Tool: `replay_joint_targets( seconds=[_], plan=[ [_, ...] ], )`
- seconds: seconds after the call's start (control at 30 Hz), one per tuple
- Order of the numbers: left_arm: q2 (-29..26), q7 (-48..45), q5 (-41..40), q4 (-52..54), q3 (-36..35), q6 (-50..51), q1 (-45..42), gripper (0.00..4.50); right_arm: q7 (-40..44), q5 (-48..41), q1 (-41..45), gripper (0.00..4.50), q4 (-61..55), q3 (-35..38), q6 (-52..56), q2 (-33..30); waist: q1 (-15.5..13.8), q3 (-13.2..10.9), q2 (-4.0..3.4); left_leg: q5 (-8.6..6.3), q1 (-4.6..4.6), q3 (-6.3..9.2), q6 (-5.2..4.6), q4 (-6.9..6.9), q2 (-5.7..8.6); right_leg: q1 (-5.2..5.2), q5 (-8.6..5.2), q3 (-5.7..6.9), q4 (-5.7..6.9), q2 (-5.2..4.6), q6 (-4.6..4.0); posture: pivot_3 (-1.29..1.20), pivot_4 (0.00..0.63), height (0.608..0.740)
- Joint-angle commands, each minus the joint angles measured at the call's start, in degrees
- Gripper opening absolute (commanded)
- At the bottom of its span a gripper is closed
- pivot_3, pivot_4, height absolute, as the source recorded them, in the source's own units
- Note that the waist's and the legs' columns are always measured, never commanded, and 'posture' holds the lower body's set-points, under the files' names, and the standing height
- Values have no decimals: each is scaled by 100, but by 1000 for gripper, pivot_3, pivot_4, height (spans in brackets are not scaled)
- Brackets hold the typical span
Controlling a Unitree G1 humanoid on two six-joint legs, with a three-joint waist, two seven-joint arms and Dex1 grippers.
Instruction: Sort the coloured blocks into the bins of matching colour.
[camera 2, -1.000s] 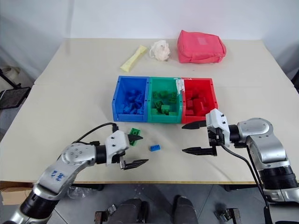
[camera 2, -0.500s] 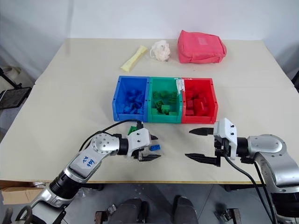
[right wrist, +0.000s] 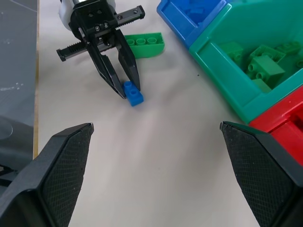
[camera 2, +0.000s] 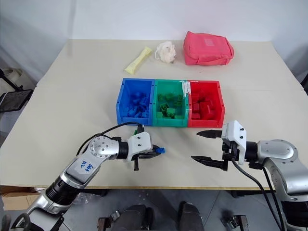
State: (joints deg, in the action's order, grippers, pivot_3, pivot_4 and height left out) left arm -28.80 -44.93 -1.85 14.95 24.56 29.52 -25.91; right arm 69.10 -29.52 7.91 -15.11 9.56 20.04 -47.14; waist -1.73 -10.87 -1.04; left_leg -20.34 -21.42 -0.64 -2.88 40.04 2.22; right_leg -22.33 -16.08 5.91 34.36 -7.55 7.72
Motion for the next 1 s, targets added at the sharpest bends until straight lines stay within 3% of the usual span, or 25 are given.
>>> replay_joint_targets(
  seconds=[0.03, 0.27, 0.53, 0.73, 0.97, 1.0],
  plan=[
    [122, 89, -124, 282, -260, 49, -1, 450, 0, -199, 32, 4500, -2, 276, -110, -20, 0, 0, 0, 0, 0, 0, 0, 0, 0, 0, 0, 0, 0, 0, 0, 0, 150, 740],
    [544, 747, -342, 342, -1261, 352, -559, 450, -11, -365, 106, 4500, 203, 515, -173, -2, -12, -1, 3, 2, -1, 2, -3, 3, 0, 2, 0, 1, 0, 0, 0, 0, 150, 740],
    [179, 1410, 155, -317, -1775, 696, -1374, 450, -129, -390, 369, 4500, 355, 486, -228, 36, 4, -4, 7, 3, -1, -2, -2, 2, 1, -1, 0, 13, 5, 5, 1, 0, 150, 740],
    [216, 1373, 145, -846, -1702, 226, -1548, 2296, -198, -347, 513, 4500, 390, 389, -243, 90, -19, -4, 8, 3, 0, -3, -2, -1, 6, -4, 2, 20, 9, 3, 3, 0, 150, 740],
    [93, 1161, 17, -736, -1851, 245, -1490, 4401, -194, -312, 636, 4500, 458, 345, -248, 96, -23, -6, 10, 3, -1, -4, -2, 0, 6, -4, 2, 19, 9, 3, 4, 0, 150, 740],
    [42, 1079, -88, -615, -1909, 396, -1440, 4456, -186, -313, 646, 4500, 463, 335, -245, 94, -15, -6, 10, 3, -1, -5, -2, 0, 5, -5, 2, 19, 9, 4, 4, 0, 150, 740]
  ],
)
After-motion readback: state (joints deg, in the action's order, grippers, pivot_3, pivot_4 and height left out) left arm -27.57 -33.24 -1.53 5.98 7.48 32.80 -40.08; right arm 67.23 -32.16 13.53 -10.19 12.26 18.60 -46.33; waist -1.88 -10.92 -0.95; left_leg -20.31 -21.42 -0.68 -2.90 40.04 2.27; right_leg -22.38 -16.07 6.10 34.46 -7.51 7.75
